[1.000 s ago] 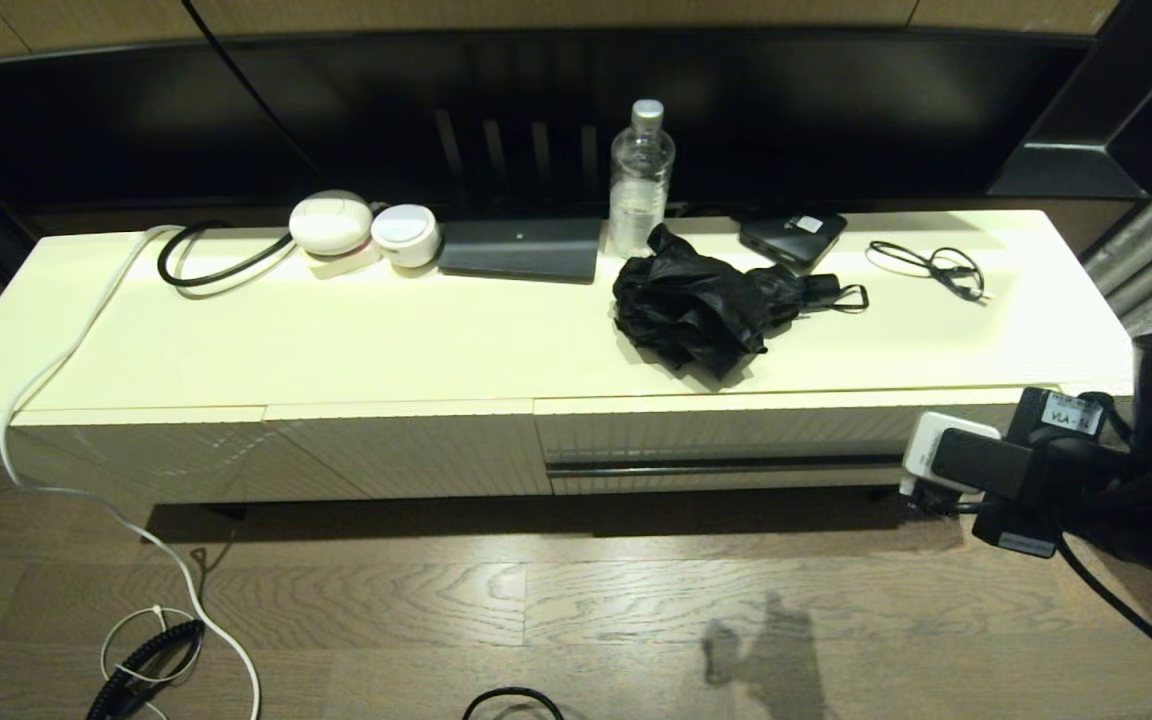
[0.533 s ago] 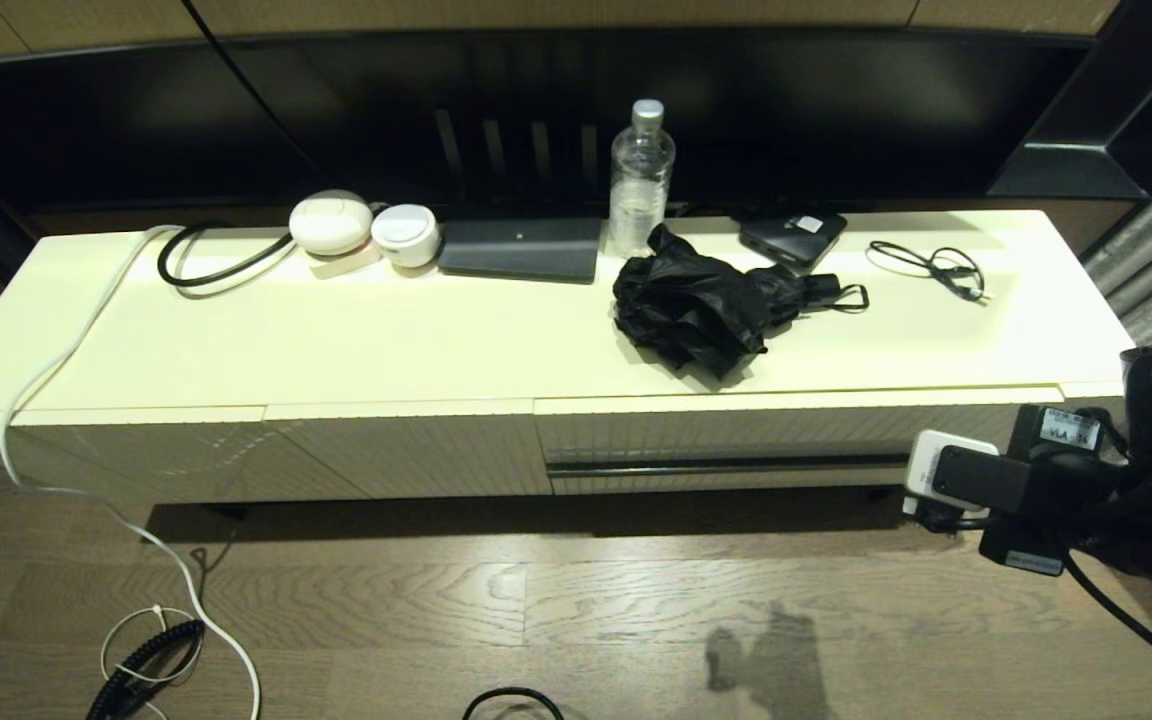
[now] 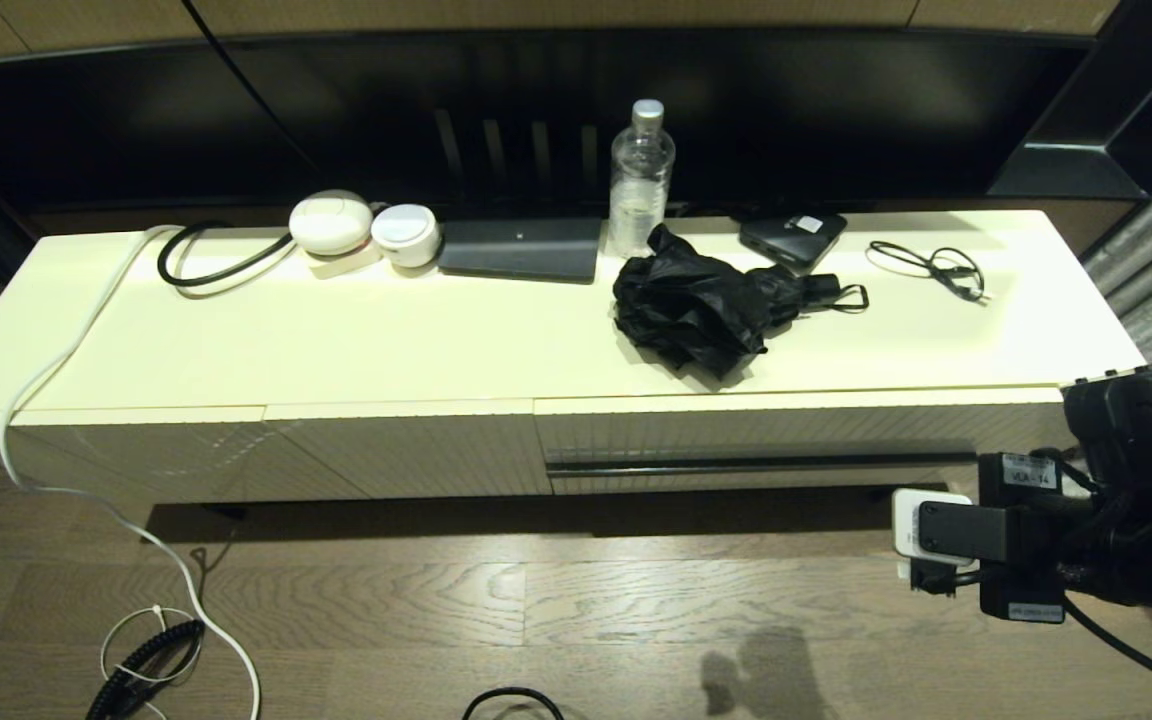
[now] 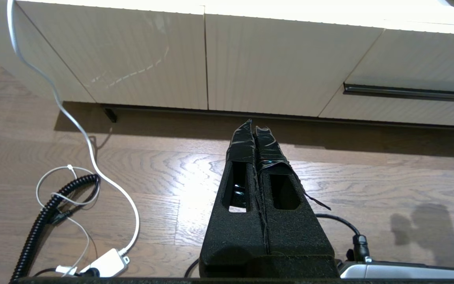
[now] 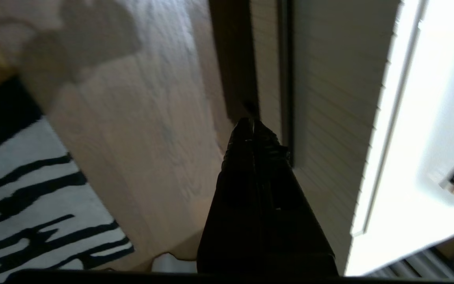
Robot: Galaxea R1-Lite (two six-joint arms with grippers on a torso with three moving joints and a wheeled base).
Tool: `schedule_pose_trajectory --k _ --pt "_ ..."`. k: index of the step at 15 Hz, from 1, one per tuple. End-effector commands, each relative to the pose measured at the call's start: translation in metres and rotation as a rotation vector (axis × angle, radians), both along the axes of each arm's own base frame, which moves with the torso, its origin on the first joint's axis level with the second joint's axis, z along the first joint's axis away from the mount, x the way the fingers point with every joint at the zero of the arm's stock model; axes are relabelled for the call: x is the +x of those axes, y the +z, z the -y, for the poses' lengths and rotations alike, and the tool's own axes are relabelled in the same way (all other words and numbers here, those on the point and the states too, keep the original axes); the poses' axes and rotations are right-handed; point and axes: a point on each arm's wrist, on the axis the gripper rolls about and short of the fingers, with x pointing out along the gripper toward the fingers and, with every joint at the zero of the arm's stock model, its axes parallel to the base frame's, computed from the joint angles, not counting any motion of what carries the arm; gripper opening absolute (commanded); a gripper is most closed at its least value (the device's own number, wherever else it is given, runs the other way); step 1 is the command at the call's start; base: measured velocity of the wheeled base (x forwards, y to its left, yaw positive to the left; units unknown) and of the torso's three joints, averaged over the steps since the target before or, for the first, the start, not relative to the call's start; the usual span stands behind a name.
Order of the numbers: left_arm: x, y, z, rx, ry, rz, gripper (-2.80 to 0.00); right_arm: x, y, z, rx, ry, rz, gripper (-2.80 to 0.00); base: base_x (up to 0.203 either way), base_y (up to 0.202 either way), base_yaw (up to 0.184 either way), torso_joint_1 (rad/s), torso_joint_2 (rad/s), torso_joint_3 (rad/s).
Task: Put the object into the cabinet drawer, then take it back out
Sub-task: Open the drawer
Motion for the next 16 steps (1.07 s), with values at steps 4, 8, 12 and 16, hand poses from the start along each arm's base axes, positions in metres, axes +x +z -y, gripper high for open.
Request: schedule_pose_trajectory --k 4,8,12,16 --pt "0.0 0.0 0.0 -0.001 0.0 0.002 -2.8 0.035 -0.018 -0.009 0.053 0.075 -0.103 -2.8 0.0 0.0 0.0 0.0 0.0 0.0" --pt "0.0 0.0 0.0 -0.001 0.0 0.002 -2.8 0.079 -0.03 -0.014 0.06 0.092 -0.129 -2.8 0.0 0.0 0.0 0.0 0.0 0.0" --pt "0.0 0.0 0.0 -0.001 0.0 0.002 -2.8 0.112 -0.041 -0.021 0.057 0.093 -0.132 -2.8 0.0 0.0 0.0 0.0 0.0 0.0" --pt "0.0 0.0 0.0 -0.001 0.0 0.002 -2.8 0.13 -0.06 -0.025 0.022 0.116 -0.138 -2.8 0.0 0.0 0.0 0.0 0.0 0.0"
